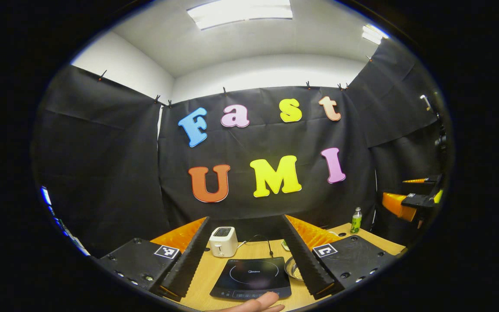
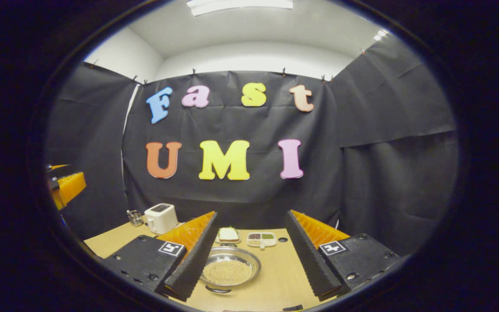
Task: First push the handle of the pot to place it horizontally, then grasp the pot with both hands and set it on the induction cooktop.
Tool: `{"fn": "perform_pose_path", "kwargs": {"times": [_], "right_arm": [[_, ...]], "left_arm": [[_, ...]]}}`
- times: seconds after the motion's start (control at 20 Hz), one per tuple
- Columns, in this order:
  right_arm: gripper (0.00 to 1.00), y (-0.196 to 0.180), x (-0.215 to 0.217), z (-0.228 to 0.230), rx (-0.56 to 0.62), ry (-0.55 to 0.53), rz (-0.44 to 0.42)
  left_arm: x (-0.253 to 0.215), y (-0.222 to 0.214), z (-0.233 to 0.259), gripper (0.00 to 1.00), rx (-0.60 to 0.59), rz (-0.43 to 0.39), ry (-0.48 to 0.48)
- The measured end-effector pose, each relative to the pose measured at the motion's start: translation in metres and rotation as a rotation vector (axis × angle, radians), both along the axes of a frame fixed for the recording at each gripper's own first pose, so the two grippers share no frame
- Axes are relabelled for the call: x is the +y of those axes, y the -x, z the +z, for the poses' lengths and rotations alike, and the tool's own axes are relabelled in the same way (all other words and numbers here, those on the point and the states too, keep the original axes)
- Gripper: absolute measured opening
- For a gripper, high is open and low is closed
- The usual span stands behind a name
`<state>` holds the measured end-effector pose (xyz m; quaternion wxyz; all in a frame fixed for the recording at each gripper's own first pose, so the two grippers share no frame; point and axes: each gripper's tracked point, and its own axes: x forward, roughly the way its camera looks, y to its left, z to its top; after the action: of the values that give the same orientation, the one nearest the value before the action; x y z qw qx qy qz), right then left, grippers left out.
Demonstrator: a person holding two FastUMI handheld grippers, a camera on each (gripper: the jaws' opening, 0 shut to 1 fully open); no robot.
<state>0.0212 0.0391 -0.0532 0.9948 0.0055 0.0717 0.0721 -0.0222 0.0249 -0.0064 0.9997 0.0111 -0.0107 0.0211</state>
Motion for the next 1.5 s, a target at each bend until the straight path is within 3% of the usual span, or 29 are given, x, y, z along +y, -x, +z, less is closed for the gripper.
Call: {"fn": "perform_pose_path", "kwargs": {"times": [0.05,0.1,0.15,0.2,0.25,0.3,0.45,0.55,0.65,0.75,1.1,1.2,1.5], "right_arm": [[0.94,-0.006,0.001,-0.008,0.020,0.006,0.000],[0.85,-0.008,0.005,-0.016,0.038,0.007,0.001],[0.87,-0.011,0.012,-0.023,0.053,0.007,0.015],[0.77,-0.014,0.017,-0.030,0.068,0.006,0.019],[0.74,-0.018,0.023,-0.037,0.081,0.003,0.031],[0.63,-0.020,0.031,-0.046,0.099,0.004,0.049],[0.48,-0.024,0.055,-0.076,0.176,0.013,0.110],[0.29,-0.027,0.069,-0.094,0.216,0.027,0.138],[0.20,-0.026,0.083,-0.117,0.276,0.023,0.164],[0.03,-0.026,0.098,-0.146,0.354,0.015,0.193],[0.04,-0.011,0.151,-0.239,0.571,0.029,0.284],[0.00,0.000,0.164,-0.260,0.628,0.013,0.316],[0.04,0.023,0.185,-0.304,0.750,0.008,0.345]], "left_arm": [[0.002,0.001,0.000,0.96,0.000,0.002,0.002],[0.003,0.002,-0.001,0.96,-0.002,0.000,0.006],[0.003,0.001,-0.003,0.96,0.001,-0.004,0.011],[0.003,0.003,-0.005,0.96,0.003,-0.004,0.016],[0.004,0.002,-0.006,0.96,0.003,-0.005,0.020],[0.007,0.003,-0.008,0.96,0.004,-0.004,0.022],[0.010,0.004,-0.010,0.96,0.004,-0.008,0.024],[0.012,0.005,-0.012,0.96,0.003,-0.009,0.023],[0.013,0.007,-0.016,0.96,0.004,-0.011,0.026],[0.015,0.007,-0.018,0.96,0.002,-0.010,0.038],[0.023,0.014,-0.031,0.96,0.011,-0.014,0.068],[0.028,0.016,-0.035,0.96,0.015,-0.013,0.075],[0.044,0.009,-0.053,0.96,0.053,0.016,0.066]]}}
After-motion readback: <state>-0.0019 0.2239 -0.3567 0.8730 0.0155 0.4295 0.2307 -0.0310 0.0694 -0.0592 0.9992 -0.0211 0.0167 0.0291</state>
